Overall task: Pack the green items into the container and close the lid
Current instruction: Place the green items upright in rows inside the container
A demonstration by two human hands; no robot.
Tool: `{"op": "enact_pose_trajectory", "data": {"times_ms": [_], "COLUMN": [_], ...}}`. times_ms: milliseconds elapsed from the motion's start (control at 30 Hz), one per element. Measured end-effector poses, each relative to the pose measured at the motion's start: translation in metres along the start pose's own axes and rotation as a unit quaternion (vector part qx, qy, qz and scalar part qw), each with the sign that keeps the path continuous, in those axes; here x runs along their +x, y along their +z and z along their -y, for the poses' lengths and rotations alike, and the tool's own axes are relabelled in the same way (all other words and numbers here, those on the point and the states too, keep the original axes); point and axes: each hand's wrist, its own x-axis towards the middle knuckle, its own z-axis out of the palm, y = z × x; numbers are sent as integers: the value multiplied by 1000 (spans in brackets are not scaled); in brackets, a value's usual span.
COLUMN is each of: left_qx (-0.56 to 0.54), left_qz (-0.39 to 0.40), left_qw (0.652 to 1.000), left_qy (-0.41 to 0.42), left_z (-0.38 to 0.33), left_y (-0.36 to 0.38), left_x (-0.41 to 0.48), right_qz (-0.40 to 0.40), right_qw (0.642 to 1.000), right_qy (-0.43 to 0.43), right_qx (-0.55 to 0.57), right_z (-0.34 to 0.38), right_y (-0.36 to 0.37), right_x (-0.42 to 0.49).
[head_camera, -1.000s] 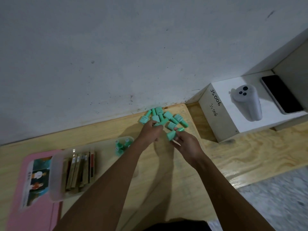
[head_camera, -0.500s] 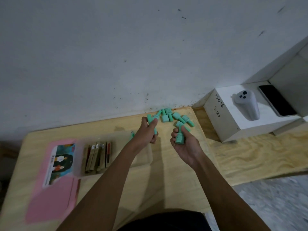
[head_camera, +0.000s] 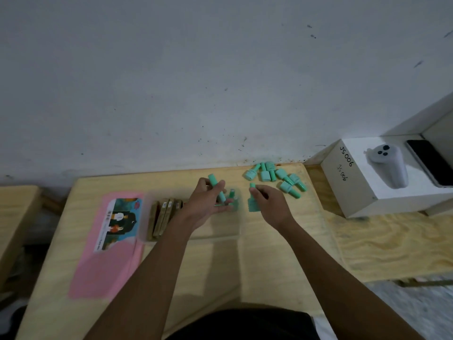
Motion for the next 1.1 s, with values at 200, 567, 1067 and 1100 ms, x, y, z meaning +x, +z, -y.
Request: {"op": "enact_pose_trajectory", "data": {"times_ms": [200, 567, 1067, 1100], "left_qx": [6, 437, 505, 506], "left_qz": [-10, -55, -66, -68], "left_qw": [1000, 888, 841, 839], "left_qy": [17, 136, 185, 187], "left_z": [7, 31, 79, 80], "left_y": [-32, -52, -30, -30], "left_x": [-1, 10, 16, 16], "right_qz": [15, -47, -85, -82], "right_qw": [994, 953, 932, 932], "right_qy": [-29, -119, -68, -69], "right_qx": [-106, -275, -346, -347], "right_z": [2, -28, -29, -30], "right_y": [20, 40, 54, 54], "right_x": [9, -13, -9, -9]}}
